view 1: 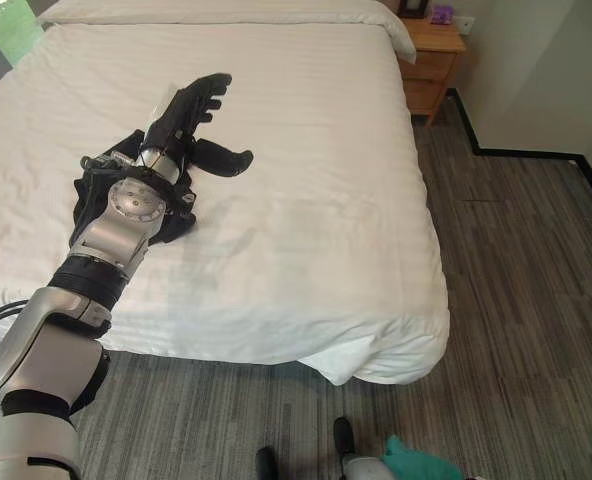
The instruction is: Pick up bed clothes into laundry basket.
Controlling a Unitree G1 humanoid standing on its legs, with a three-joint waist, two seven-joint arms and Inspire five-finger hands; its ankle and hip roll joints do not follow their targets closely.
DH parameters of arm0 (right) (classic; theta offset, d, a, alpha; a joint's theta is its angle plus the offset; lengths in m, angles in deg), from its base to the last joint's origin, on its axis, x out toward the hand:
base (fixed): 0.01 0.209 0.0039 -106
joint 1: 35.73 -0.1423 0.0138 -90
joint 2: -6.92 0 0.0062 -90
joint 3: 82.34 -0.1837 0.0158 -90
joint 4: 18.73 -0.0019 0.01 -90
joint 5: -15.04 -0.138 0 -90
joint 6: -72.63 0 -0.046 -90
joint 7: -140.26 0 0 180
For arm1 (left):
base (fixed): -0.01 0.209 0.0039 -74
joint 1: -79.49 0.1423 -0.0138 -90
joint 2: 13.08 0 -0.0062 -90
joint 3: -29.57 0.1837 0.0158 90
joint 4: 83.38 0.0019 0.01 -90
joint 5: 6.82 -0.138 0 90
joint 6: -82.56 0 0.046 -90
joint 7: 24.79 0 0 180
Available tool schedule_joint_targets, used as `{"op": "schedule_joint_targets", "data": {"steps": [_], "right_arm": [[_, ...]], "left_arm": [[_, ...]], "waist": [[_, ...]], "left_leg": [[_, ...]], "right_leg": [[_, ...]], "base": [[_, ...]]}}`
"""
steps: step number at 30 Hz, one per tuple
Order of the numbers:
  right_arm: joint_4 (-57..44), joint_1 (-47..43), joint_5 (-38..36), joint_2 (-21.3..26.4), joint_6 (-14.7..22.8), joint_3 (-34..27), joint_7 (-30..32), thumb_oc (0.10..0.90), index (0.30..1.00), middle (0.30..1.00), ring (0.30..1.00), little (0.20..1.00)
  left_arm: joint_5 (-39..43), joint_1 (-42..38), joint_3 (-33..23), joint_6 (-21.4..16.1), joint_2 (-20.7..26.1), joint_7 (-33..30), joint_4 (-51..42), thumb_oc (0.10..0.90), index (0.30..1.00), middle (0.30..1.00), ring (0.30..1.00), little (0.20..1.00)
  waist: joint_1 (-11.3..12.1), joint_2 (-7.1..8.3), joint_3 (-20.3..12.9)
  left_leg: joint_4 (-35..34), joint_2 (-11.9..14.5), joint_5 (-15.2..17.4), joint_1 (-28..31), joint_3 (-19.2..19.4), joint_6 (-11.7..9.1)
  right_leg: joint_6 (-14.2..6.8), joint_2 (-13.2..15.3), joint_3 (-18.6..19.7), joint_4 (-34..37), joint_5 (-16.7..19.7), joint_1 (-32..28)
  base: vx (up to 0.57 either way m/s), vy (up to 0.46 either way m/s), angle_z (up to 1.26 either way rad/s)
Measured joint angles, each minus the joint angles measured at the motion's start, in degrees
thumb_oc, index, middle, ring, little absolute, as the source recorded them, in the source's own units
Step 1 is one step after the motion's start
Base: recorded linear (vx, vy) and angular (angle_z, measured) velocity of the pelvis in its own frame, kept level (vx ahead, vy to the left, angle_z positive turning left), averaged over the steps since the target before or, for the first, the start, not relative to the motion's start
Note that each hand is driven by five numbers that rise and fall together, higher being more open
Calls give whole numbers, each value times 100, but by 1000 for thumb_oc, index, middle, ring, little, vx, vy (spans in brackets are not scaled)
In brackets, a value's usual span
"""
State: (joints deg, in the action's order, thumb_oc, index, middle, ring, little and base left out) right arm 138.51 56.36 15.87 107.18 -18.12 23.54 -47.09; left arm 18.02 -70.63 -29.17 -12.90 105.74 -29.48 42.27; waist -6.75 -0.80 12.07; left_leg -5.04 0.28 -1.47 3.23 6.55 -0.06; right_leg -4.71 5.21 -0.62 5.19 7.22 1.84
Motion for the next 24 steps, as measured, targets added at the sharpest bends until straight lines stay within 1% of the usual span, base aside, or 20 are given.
{"op": "schedule_joint_targets", "data": {"steps": [4, 5, 6, 7, 8, 9, 10, 11, 13, 14, 15, 16, 17, 18, 19, 20, 21, 22, 23, 24], "right_arm": [[-44, -178, -8, 14, 16, -11, 21, 400, 300, 300, 300, 300], [-46, -231, -18, 8, 21, 4, 18, 400, 300, 300, 300, 300], [-63, -314, -26, 14, 43, 9, 14, 400, 300, 300, 300, 300], [-69, -609, -84, 51, 44, -17, 8, 400, 300, 300, 300, 300], [-78, -756, -143, 62, 47, -77, 17, 400, 300, 300, 300, 300], [-159, -816, -186, 86, 73, -190, 44, 400, 300, 300, 300, 300], [-286, -843, -314, 108, 115, -493, 51, 400, 300, 300, 300, 300], [-373, -864, -404, 113, 141, -638, 82, 400, 300, 300, 300, 300], [-576, -785, -449, 228, 141, -704, 167, 400, 300, 300, 300, 300], [-607, -740, -457, 385, 141, -736, 167, 400, 300, 300, 300, 300], [-530, -735, -457, 451, 134, -752, 169, 400, 300, 300, 300, 300], [-410, -641, -455, 591, 58, -790, 166, 400, 300, 300, 300, 300], [-416, -592, -455, 701, 58, -795, 155, 400, 300, 300, 300, 300], [-347, -594, -456, 721, 70, -861, 187, 400, 300, 300, 300, 300], [-270, -600, -480, 617, 67, -885, 255, 400, 300, 300, 300, 300], [-247, -539, -474, 552, 69, -892, 240, 400, 300, 300, 300, 300], [-267, -412, -486, 360, 57, -886, 264, 400, 300, 300, 300, 300], [-279, -441, -488, 295, 48, -845, 245, 400, 300, 300, 300, 300], [-318, -471, -494, 147, 40, -793, 282, 400, 300, 300, 300, 300], [-355, -542, -493, 26, 34, -672, 275, 400, 300, 300, 300, 300]], "left_arm": [[219, 13, -3, -25, 63, -3, 3, 800, 900, 900, 900, 900], [221, 6, -5, -53, 67, -3, 7, 800, 900, 900, 900, 900], [223, -34, -5, -85, 75, -3, -8, 800, 900, 900, 900, 900], [259, -40, 5, -105, 237, -5, 20, 800, 900, 900, 900, 900], [291, -39, 16, -101, 360, -3, 102, 800, 900, 900, 900, 900], [358, -40, 6, -93, 436, -20, 236, 800, 900, 900, 900, 900], [469, -41, 5, -95, 555, -56, 367, 800, 900, 900, 900, 900], [484, -59, 7, -106, 689, -87, 374, 800, 900, 900, 900, 900], [488, -125, 8, -120, 740, -119, 369, 800, 900, 900, 900, 900], [485, -222, 167, -167, 744, -111, 374, 800, 900, 900, 900, 900], [482, -318, 298, -169, 745, -89, 369, 800, 900, 900, 900, 900], [484, -375, 379, -197, 747, -84, 333, 800, 900, 900, 900, 900], [487, -375, 398, -204, 754, -90, 337, 800, 900, 900, 900, 900], [483, -398, 467, -209, 812, -77, 358, 800, 900, 900, 900, 900], [486, -407, 470, -206, 830, -71, 370, 800, 900, 900, 900, 900], [487, -402, 505, -206, 848, -69, 396, 800, 900, 900, 900, 900], [484, -391, 753, -160, 890, -61, 449, 800, 900, 900, 900, 900], [483, -391, 832, -161, 930, -50, 445, 800, 900, 900, 900, 900], [492, -393, 840, -178, 983, -64, 455, 800, 900, 900, 900, 900], [494, -392, 838, -176, 1030, -55, 492, 800, 900, 900, 900, 900]], "waist": [[240, -148, 80], [271, -132, 105], [289, -46, 199], [384, 178, 425], [451, 272, 514], [468, 311, 540], [468, 239, 526], [465, 202, 520], [435, 181, 514], [417, 107, 477], [418, 43, 441], [446, -138, 370], [448, -290, 358], [438, -378, 341], [459, -221, 339], [467, -131, 348], [457, -12, 347], [480, -44, 326], [503, -33, 328], [518, -28, 331]], "left_leg": [[65, 55, -61, -30, -147, -97], [351, 44, -24, -222, -273, -179], [1005, -35, 15, -634, -469, -251], [1991, -167, -3, -1212, -799, -522], [2360, -74, 86, -1406, -844, -609], [2435, 163, 138, -1470, -934, -651], [2002, 870, 64, -1331, -1143, -913], [1484, 1402, -60, -1147, -1176, -1119], [1018, 1711, -126, -948, -1194, -1217], [559, 1807, -212, -782, -1233, -1366], [283, 1798, -259, -709, -1255, -1443], [56, 1695, -396, -561, -1265, -1272], [110, 1629, -570, -506, -1264, -1118], [56, 1558, -239, -438, -1043, -1269], [26, 1314, -345, -432, -1017, -1145], [133, 1070, -248, -461, -1005, -1022], [709, 415, 123, -706, -958, -607], [778, 316, 181, -750, -857, -515], [919, 124, 271, -815, -665, -357], [1040, 59, 354, -849, -544, -232]], "right_leg": [[-2, -51, -110, -2, -48, -71], [52, -29, -199, -4, -117, -67], [103, 57, -266, -33, -149, -39], [303, 337, -188, -204, -141, 90], [322, 408, -148, -210, -127, 104], [303, 385, -202, -185, -147, 98], [277, 228, -244, -188, -158, 60], [266, 124, -243, -191, -169, 43], [276, 116, -241, -250, -240, 79], [162, 206, -211, -258, -285, 67], [64, 227, -207, -243, -232, 59], [-106, 271, -236, -222, -199, 69], [-258, 279, -192, -215, -137, 51], [-347, 373, -188, -185, -100, 23], [-315, 607, -150, -203, -68, 87], [-274, 825, -68, -191, 51, 93], [-43, 1359, 52, -320, 340, 210], [-66, 1509, 143, -340, 587, 311], [-4, 1606, 226, -405, 980, 520], [138, 1644, 270, -422, 1265, 646]], "base": [[-123, -64, 20], [-176, 36, 58], [-104, 109, 61], [-23, 173, 38], [36, 201, 4], [112, 331, -2], [103, 257, -1], [137, 300, 1], [188, 392, 8], [193, 435, 23], [211, 628, 20], [81, 316, 1], [125, 500, -8], [70, 338, -8], [69, 472, -1], [20, 474, 5], [10, 465, -4], [-16, 523, -28], [-11, 562, -59], [-6, 559, -90]]}}
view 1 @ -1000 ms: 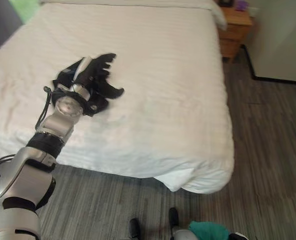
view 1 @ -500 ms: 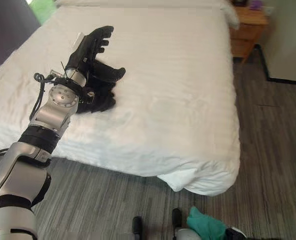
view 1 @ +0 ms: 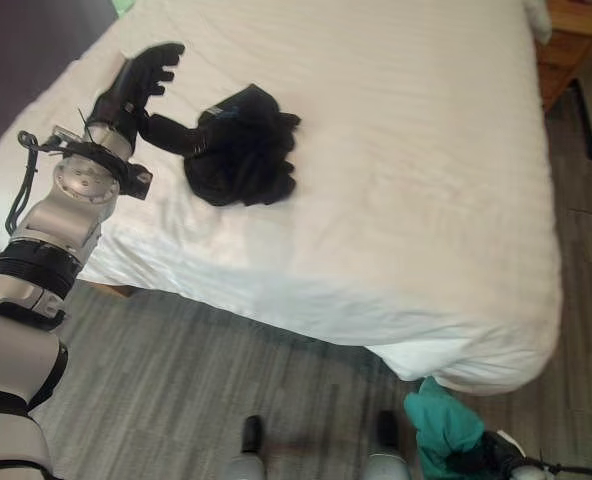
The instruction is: Pick up bed clothes into laundry basket.
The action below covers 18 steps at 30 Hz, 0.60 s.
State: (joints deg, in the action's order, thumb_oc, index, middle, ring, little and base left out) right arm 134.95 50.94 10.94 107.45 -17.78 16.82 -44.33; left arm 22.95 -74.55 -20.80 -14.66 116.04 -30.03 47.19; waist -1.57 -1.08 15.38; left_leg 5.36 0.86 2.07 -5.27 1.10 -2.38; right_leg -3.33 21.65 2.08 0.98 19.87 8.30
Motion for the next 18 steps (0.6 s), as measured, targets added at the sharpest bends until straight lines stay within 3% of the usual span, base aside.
{"op": "schedule_joint_targets", "data": {"steps": [1, 2, 3, 4, 5, 6, 7, 10, 11, 12, 14, 18], "right_arm": [[-220, -67, 55, -58, -5, 468, 19, 400, 300, 300, 300, 300], [-369, -89, 86, -27, -6, 507, 141, 400, 300, 300, 300, 300], [-544, 12, 100, 50, 36, 422, 93, 400, 300, 300, 300, 300], [-607, 122, 79, 26, 157, 390, 88, 400, 300, 300, 300, 300], [-591, 82, 72, -22, 185, 394, 65, 400, 300, 300, 300, 300], [-486, 184, 80, -24, 171, 380, -19, 400, 300, 300, 300, 300], [-338, 168, 83, -43, 189, 395, -21, 400, 300, 300, 300, 300], [125, 184, 161, -71, 116, 522, -130, 400, 300, 300, 300, 300], [303, 153, 170, -71, 88, 631, -158, 400, 300, 300, 300, 300], [362, 196, 219, -60, 19, 714, -159, 400, 300, 300, 300, 300], [523, 233, 227, -50, 12, 730, -150, 400, 300, 300, 300, 300], [300, 156, 184, -35, 7, 728, -152, 400, 300, 300, 300, 300]], "left_arm": [[173, 13, -19, -4, 19, 79, 127, 800, 900, 900, 900, 900], [213, 20, -13, 20, 14, 138, 232, 800, 900, 900, 900, 900], [232, -1, -8, 7, -106, 212, 373, 800, 900, 900, 900, 900], [240, -17, -50, 6, -221, 222, 486, 800, 900, 900, 900, 900], [248, -17, -50, 9, -225, 253, 536, 800, 900, 900, 900, 900], [276, -6, -72, 15, -254, 299, 579, 800, 900, 900, 900, 900], [275, 9, -111, 10, -242, 315, 595, 800, 900, 900, 900, 900], [171, 4, -136, 21, -224, 346, 649, 800, 900, 900, 900, 900], [130, -1, -130, 20, -214, 414, 763, 800, 900, 900, 900, 900], [96, 20, -136, 79, -206, 458, 911, 800, 900, 900, 900, 900], [101, 19, -172, 171, -208, 477, 970, 800, 900, 900, 900, 900], [37, 10, -172, 192, -172, 513, 1114, 800, 900, 900, 900, 900]], "waist": [[12, -55, 6], [-68, -95, -2], [-267, -188, -38], [-276, -236, -68], [-297, -198, -86], [-359, -120, -120], [-308, -134, -130], [-252, -89, -142], [-236, -61, -151], [-230, 37, -144], [-201, 41, -149], [-251, 39, -151]], "left_leg": [[214, -85, 165, -78, 270, 254], [235, -38, 179, -72, 323, 305], [135, -59, 169, 6, 397, 476], [-18, -14, 102, 109, 385, 526], [-164, -20, 27, 214, 413, 522], [-294, -129, -8, 306, 513, 574], [-357, -138, -24, 345, 539, 598], [-513, -225, -55, 407, 620, 617], [-582, -255, -63, 464, 641, 608], [-618, -366, -62, 557, 634, 608], [-853, -393, -113, 696, 620, 589], [-1035, -331, -174, 833, 665, 537]], "right_leg": [[294, -17, -12, -183, 576, 292], [294, 22, 48, -302, 755, 430], [-440, -248, 392, -1126, -277, 710], [-707, -610, 617, -1861, -978, 834], [-611, -798, 529, -2216, -1354, 846], [-600, -1022, 204, -2365, -1749, 818], [-656, -1094, 22, -2235, -1870, 722], [-559, -1558, -348, -1043, -1886, 266], [-398, -1702, -355, -592, -1725, 62], [-39, -1697, -390, -158, -1507, -209], [9, -1745, -181, 378, -1304, -478], [27, -1821, -176, 419, -1276, -523]], "base": [[18, 566, -77], [36, 573, -65], [19, 435, -25], [59, 378, -16], [41, 143, -21], [52, 181, -29], [25, 80, -28], [28, 50, -13], [36, 36, -11], [35, 36, -9], [65, 11, -11], [44, -5, -11]]}}
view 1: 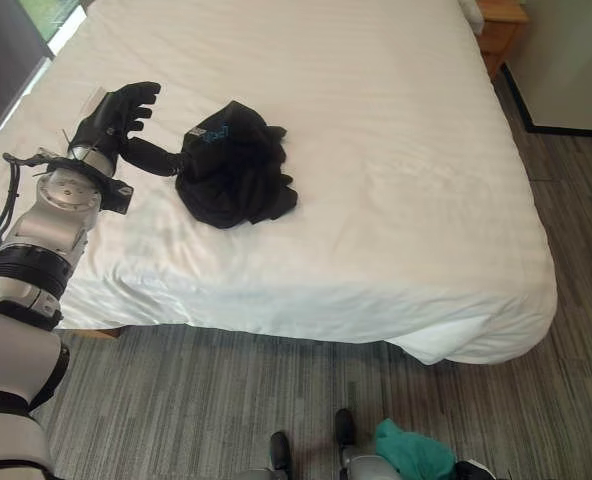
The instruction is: Pick up bed clothes into laundry basket.
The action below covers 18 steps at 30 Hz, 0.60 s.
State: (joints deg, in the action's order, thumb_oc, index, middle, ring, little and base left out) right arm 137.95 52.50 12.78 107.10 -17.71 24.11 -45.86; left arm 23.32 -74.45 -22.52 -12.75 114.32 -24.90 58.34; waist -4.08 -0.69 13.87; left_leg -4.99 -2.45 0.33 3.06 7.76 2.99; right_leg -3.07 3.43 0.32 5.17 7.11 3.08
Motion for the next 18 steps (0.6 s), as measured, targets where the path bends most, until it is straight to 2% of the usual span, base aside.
{"op": "schedule_joint_targets", "data": {"steps": [7, 12, 14, 16, 18], "right_arm": [[-303, -279, -290, -14, 93, 2, 0, 400, 300, 300, 300, 300], [-677, -59, -350, -16, 135, -8, -2, 400, 300, 300, 300, 300], [-469, -54, -698, -9, 142, -325, -143, 400, 300, 300, 300, 300], [-154, -85, -932, 44, 80, -810, -117, 400, 300, 300, 300, 300], [26, -8, -1019, 173, 48, -968, -91, 400, 300, 300, 300, 300]], "left_arm": [[-64, -1, -52, -9, -5, 65, -44, 800, 900, 900, 900, 900], [-63, 0, -115, -7, 7, 65, -37, 800, 900, 900, 900, 900], [-76, 101, -243, -18, -9, 66, -111, 800, 900, 900, 900, 900], [-75, 128, -248, 3, -39, 77, -93, 800, 900, 900, 900, 900], [-50, 130, -246, 2, -45, 82, -74, 800, 900, 900, 900, 900]], "waist": [[26, -1, -3], [13, 8, -74], [27, -4, -86], [29, 5, -93], [17, 21, -97]], "left_leg": [[0, 22, -14, 59, -19, -19], [0, 16, -36, 73, -30, -19], [34, -8, -50, 11, -48, -40], [13, -9, -59, -13, -72, -43], [5, -12, -80, -42, -138, -40]], "right_leg": [[2, -14, -14, 1, -1, -64], [13, -12, -4, 1, 8, -80], [20, -12, -183, 1, 13, -47], [20, 21, -170, 3, 12, -17], [20, 32, -180, 4, 12, -6]], "base": [[7, -4, 1], [0, 0, 0], [32, -6, 6], [64, 34, 12], [51, 50, 11]]}}
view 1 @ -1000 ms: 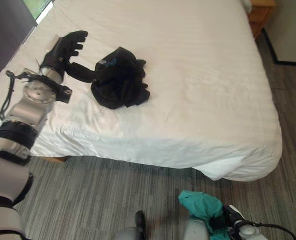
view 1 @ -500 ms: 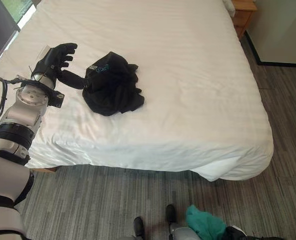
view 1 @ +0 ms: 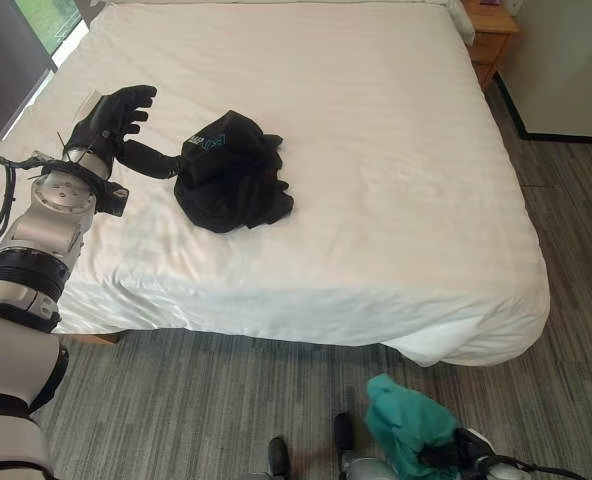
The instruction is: Pick up bed clothes into laundry basket.
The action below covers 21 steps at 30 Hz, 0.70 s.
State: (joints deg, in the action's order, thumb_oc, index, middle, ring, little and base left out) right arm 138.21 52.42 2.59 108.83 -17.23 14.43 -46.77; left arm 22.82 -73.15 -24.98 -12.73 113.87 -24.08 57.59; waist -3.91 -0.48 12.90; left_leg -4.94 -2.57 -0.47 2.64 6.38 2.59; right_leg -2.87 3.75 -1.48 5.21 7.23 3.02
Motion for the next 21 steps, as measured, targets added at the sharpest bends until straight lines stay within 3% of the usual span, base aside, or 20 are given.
{"op": "schedule_joint_targets", "data": {"steps": [7, 13, 16, 21], "right_arm": [[-30, 112, 97, -39, -6, 451, -26, 400, 300, 300, 300, 300], [-486, 120, 127, -401, 63, 976, -92, 400, 300, 300, 300, 300], [-491, 108, 206, -511, 94, 1098, -152, 400, 300, 300, 300, 300], [-524, 55, 214, -702, 120, 1201, -171, 400, 300, 300, 300, 300]], "left_arm": [[-7, -106, 35, 28, -252, 6, 378, 800, 900, 900, 900, 900], [-52, -840, 296, 45, -217, -54, 855, 800, 900, 900, 900, 900], [-54, -1233, 468, 42, -256, -56, 1097, 800, 900, 900, 900, 900], [-400, -2236, 844, 68, -119, -254, 1712, 800, 900, 900, 900, 900]], "waist": [[-116, 78, -2], [-321, 540, 52], [-399, 649, 94], [-545, 1067, 274]], "left_leg": [[19, -56, -28, -236, 17, 39], [56, -125, -61, -684, 281, 98], [62, -139, -76, -907, 362, 120], [81, -51, -71, -1118, 519, 116]], "right_leg": [[-38, 1, 79, -3, 53, 239], [-104, 45, 354, -4, 249, 778], [-136, 59, 370, -5, 363, 1034], [-221, -42, 550, -6, 604, 1319]], "base": [[51, 77, -2], [27, 70, -22], [70, 47, -14], [35, 8, -19]]}}
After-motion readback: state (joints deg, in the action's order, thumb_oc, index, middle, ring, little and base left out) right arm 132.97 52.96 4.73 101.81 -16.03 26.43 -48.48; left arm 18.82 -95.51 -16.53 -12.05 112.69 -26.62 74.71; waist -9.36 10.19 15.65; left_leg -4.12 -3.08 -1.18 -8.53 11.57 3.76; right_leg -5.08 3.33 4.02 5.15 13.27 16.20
